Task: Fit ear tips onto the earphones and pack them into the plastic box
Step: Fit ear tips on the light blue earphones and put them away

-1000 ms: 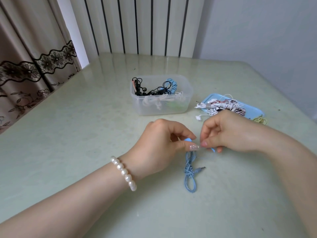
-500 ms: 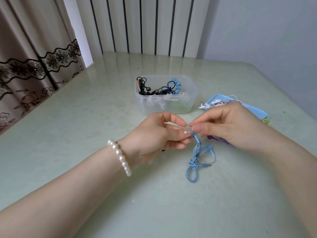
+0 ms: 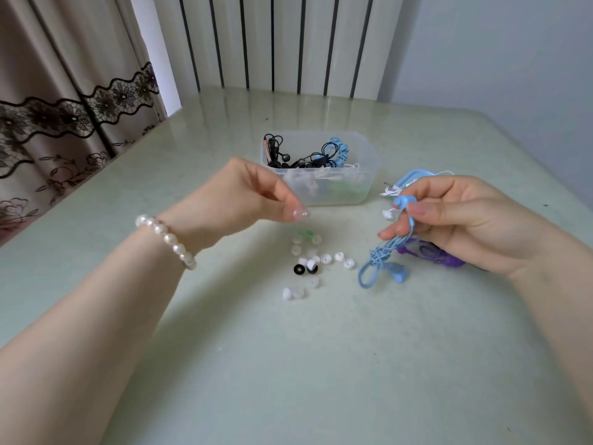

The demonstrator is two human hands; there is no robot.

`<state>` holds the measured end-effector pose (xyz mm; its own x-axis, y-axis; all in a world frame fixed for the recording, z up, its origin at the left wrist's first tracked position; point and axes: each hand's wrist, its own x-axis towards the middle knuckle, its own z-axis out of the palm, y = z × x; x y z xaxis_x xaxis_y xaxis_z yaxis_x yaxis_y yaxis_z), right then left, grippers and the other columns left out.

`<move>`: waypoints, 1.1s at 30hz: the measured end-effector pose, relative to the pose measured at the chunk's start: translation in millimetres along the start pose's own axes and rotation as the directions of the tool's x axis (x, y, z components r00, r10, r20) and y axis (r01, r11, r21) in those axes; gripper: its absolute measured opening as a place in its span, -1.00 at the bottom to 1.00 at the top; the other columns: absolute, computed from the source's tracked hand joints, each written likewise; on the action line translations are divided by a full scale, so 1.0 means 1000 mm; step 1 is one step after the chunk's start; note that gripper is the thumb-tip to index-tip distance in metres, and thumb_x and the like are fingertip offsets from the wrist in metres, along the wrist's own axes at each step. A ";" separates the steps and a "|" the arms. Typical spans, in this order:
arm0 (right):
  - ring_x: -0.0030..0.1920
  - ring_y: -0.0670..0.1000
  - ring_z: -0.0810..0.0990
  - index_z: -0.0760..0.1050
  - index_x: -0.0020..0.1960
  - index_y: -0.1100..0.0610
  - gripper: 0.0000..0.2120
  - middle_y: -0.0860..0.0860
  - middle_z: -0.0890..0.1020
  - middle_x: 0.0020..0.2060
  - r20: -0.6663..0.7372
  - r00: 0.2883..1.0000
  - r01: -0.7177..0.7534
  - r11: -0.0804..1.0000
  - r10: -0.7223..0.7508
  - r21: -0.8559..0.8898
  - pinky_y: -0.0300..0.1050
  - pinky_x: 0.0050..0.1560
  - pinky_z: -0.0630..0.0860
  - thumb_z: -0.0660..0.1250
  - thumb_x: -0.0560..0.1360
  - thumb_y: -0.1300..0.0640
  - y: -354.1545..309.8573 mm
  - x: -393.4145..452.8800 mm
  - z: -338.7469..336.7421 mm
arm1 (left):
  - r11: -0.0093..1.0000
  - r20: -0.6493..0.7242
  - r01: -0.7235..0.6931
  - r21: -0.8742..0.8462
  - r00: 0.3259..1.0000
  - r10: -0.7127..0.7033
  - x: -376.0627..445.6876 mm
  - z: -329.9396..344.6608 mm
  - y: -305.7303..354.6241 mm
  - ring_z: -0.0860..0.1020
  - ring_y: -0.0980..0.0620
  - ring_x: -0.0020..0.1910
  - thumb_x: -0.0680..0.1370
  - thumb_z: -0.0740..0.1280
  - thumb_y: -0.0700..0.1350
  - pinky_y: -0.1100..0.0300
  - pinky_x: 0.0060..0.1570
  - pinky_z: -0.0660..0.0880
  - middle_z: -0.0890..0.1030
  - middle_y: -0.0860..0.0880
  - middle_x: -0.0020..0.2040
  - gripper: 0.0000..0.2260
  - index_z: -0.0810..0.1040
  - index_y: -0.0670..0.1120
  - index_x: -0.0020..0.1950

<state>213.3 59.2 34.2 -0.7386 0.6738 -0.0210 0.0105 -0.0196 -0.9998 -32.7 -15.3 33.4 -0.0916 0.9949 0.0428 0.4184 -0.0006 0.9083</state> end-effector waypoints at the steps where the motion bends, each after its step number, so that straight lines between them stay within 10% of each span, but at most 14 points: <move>1: -0.21 0.15 0.68 0.64 -0.27 0.08 -0.64 0.07 0.63 -0.43 -0.007 1.000 0.002 0.999 -0.002 0.043 -0.18 -0.10 0.58 0.61 0.02 -0.04 0.001 0.001 -0.001 | 0.999 0.057 -0.016 0.044 0.998 0.013 -0.001 -0.001 0.000 0.41 0.05 -0.35 0.24 0.52 -0.19 0.23 -0.28 0.32 0.62 -0.08 -0.38 -0.93 0.67 -0.10 -0.34; 14: -0.46 0.01 0.50 0.63 -0.26 0.09 -0.62 0.04 0.53 -0.50 0.009 1.000 -0.025 0.998 0.025 0.058 -0.22 -0.31 0.50 0.61 0.02 -0.06 0.008 0.007 -0.002 | 0.841 0.411 -0.296 0.453 0.906 0.098 -0.008 0.035 -0.009 0.42 0.50 -0.40 0.34 0.50 -0.24 0.54 -0.26 0.34 0.42 0.12 -0.21 -0.82 0.69 -0.08 -0.08; 21: -0.46 0.00 0.52 0.62 -0.29 0.11 -0.65 0.05 0.55 -0.48 0.027 0.999 -0.019 0.999 0.018 0.048 -0.21 -0.32 0.51 0.60 0.03 -0.04 0.007 0.006 -0.002 | 0.755 0.410 -0.395 0.524 0.894 0.182 -0.006 0.034 -0.013 0.34 0.29 -0.12 0.34 0.51 -0.13 0.52 -0.14 0.25 0.39 0.17 -0.19 -0.89 0.70 0.03 -0.18; 27: -0.48 0.01 0.55 0.62 -0.36 0.13 -0.86 0.11 0.61 -0.46 -0.026 0.999 0.030 1.000 -0.030 0.007 -0.24 -0.36 0.52 0.46 0.10 0.28 0.006 0.006 0.009 | 0.983 0.127 -0.088 -0.162 0.986 0.109 -0.006 0.040 -0.004 0.54 0.14 -0.43 0.35 0.46 -0.31 0.34 -0.37 0.48 0.61 0.00 -0.39 -0.92 0.61 -0.17 -0.26; 33: -0.40 0.07 0.64 0.54 -0.21 0.23 -0.75 0.15 0.68 -0.35 -0.092 0.993 0.072 0.994 -0.080 -0.086 -0.22 -0.28 0.57 0.44 0.16 0.43 0.006 0.004 0.025 | 0.717 0.203 0.258 -0.648 0.965 -0.163 -0.007 0.053 0.000 0.62 0.07 -0.40 0.34 0.35 -0.39 0.31 -0.32 0.58 0.63 -0.10 -0.38 -0.92 0.59 -0.26 -0.22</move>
<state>193.3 43.6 28.5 -0.6722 0.7381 0.0586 0.0149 0.0925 -0.9956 16.1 -17.1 10.8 0.0269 0.9811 -0.1916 -0.3092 0.1905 0.9317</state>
